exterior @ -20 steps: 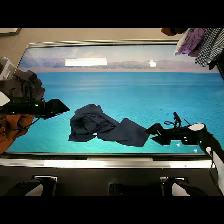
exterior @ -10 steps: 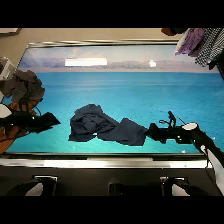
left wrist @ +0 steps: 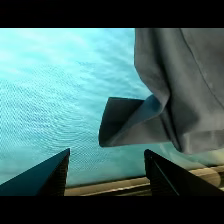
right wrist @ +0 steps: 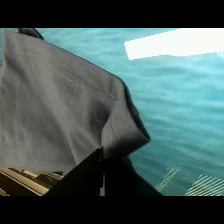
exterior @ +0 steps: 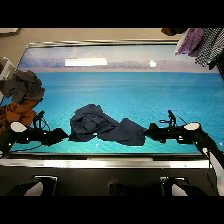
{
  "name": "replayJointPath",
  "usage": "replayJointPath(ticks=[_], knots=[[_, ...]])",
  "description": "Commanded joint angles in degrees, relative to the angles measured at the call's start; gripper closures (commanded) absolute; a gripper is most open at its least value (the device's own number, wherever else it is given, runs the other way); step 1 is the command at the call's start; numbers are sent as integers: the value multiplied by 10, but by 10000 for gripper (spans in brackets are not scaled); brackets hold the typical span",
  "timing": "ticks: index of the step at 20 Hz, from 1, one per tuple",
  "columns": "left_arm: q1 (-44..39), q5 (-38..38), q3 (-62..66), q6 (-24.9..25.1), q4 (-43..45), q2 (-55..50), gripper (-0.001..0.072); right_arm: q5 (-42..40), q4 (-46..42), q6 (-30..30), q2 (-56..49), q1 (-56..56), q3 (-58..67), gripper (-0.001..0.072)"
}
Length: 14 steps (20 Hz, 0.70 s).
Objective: Fold the clothes and pants, and hang the long-sleeved shirts on hangers.
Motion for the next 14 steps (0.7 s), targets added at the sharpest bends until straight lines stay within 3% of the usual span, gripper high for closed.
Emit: replayJointPath(ticks=[1, 4, 5, 7, 9, 14], knots=[[-1, 26, -13, 55, -73, -28, 206, 16, 6, 1, 4, 1, 0, 687], [-21, 40, -13, 66, -108, -69, 223, 15, 5, 1, 20, 1, 0, 687], [-30, 39, -13, 66, -110, -82, 313, 12, 1, 1, 26, 1, 0, 687], [-45, 38, -13, 79, -115, -97, 690, 7, 0, 1, 42, 1, 0, 688], [-47, 38, -1, 116, -142, -90, 693, 3, -1, 1, 60, 1, 1, 688], [-20, 4, 146, 105, -141, -32, 694, -18, -41, 14, 119, 1, 143, 690]])
